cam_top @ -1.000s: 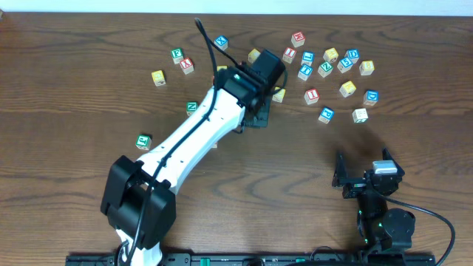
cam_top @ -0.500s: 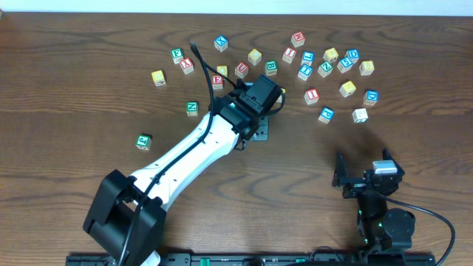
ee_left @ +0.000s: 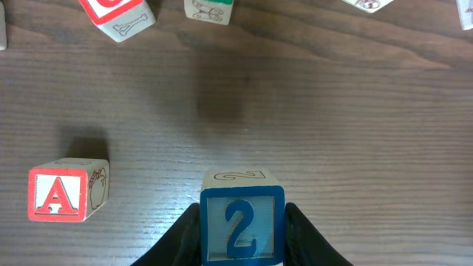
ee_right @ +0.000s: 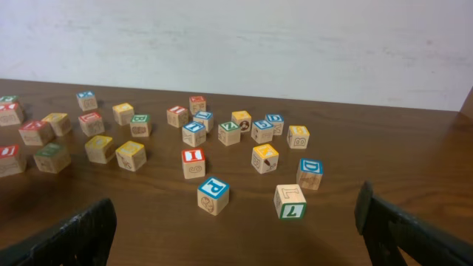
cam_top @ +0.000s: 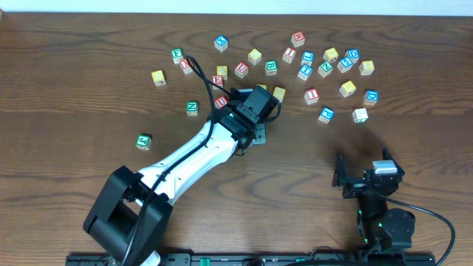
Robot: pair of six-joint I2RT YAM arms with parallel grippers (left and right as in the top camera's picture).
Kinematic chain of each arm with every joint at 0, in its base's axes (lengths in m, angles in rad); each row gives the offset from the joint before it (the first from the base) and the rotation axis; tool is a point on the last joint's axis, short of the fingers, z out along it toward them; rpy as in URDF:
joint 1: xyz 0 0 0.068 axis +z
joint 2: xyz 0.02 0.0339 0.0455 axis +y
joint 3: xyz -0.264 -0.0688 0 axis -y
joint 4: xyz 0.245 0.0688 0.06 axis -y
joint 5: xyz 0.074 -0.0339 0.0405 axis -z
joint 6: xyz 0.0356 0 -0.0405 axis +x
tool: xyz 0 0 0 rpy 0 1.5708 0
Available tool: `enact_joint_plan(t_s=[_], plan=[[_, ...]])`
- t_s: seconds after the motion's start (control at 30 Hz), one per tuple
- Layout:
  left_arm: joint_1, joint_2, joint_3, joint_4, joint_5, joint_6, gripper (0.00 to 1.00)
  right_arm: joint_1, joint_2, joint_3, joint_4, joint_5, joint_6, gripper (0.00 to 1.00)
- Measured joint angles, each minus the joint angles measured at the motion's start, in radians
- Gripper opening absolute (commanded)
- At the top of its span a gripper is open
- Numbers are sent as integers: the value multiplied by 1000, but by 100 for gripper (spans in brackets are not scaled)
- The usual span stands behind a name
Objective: Spell out AI2
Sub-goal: 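Carry the blue 2 block toward the red A block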
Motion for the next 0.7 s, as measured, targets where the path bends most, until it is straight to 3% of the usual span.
enact_joint_plan(t_s=[0.7], plan=[[0,96,-50,102,-30,-3,7,0,0,0,0,0,0,99]])
